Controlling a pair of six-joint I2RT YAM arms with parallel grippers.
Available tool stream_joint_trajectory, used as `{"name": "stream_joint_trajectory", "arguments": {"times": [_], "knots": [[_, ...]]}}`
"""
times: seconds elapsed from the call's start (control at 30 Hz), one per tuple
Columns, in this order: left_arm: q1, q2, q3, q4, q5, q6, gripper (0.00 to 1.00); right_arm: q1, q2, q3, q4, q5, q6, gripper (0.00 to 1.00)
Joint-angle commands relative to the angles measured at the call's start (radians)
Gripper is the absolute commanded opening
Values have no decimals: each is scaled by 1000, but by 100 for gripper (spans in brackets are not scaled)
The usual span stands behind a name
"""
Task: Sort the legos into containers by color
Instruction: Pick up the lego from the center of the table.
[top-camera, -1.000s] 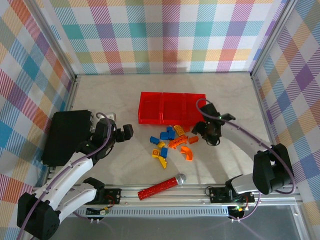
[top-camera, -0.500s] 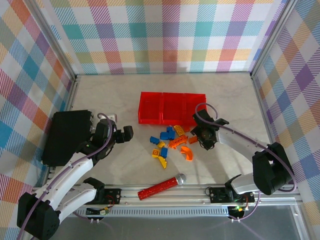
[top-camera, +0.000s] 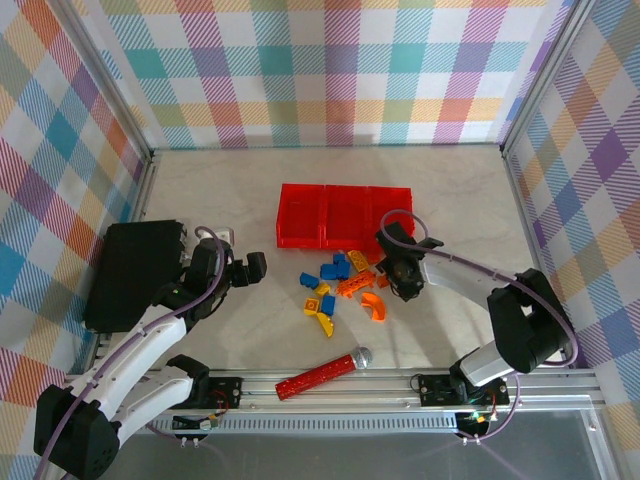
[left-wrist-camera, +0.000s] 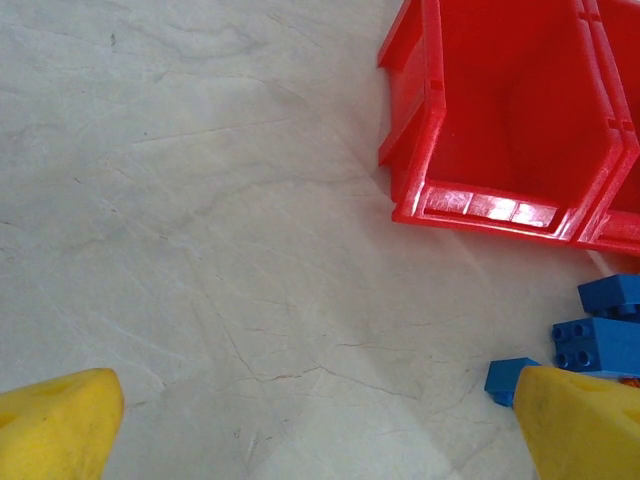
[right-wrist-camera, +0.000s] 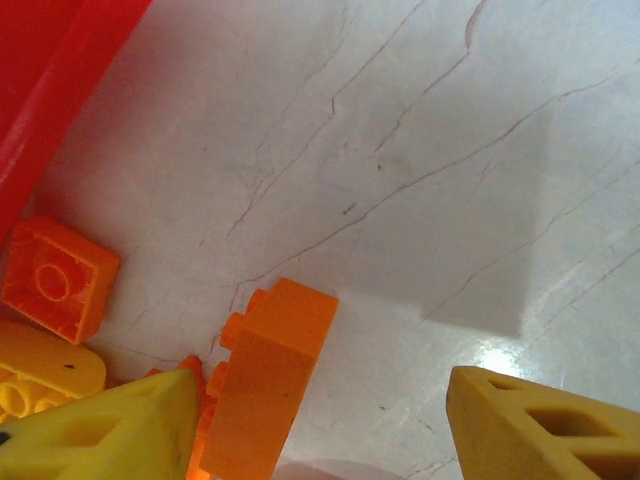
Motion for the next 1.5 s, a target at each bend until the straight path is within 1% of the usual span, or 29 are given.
{"name": "stream_joint_trajectory", "arguments": {"times": [0.0, 0.3, 0.57, 0.73, 0.83, 0.9, 0.97, 1.13, 1.23, 1.33, 1.47], "knots": [[-12, -18, -18, -10, 6, 10, 100, 18, 28, 20, 11, 20, 30, 65], [-12, -22, -17, -22, -1, 8, 100, 49, 83, 37, 26, 41, 36, 56], [-12, -29, -22, -25, -3, 8, 100, 62, 99, 37, 14, 79, 33, 51], [-12, -30, -25, -25, -3, 8, 100, 68, 94, 31, 7, 105, 15, 40], [-12, -31, -25, -25, -2, 7, 100, 71, 86, 29, -1, 121, 4, 31], [-12, -32, -25, -28, -3, 7, 100, 74, 71, 25, -6, 135, -8, 23], [-12, -36, -25, -29, -3, 6, 100, 76, 53, 23, -16, 151, -22, 20], [-12, -43, -25, -32, -3, 5, 100, 95, -28, 51, -82, 235, -77, 15], [-12, -46, -24, -34, -4, 1, 100, 97, -96, 70, -86, 263, -139, 13], [-12, -52, -23, -38, -4, -2, 100, 95, -156, 93, -13, 277, -274, 12], [-12, -59, -21, -42, -5, -7, 100, 84, -152, 186, 90, 260, -556, 12]]}}
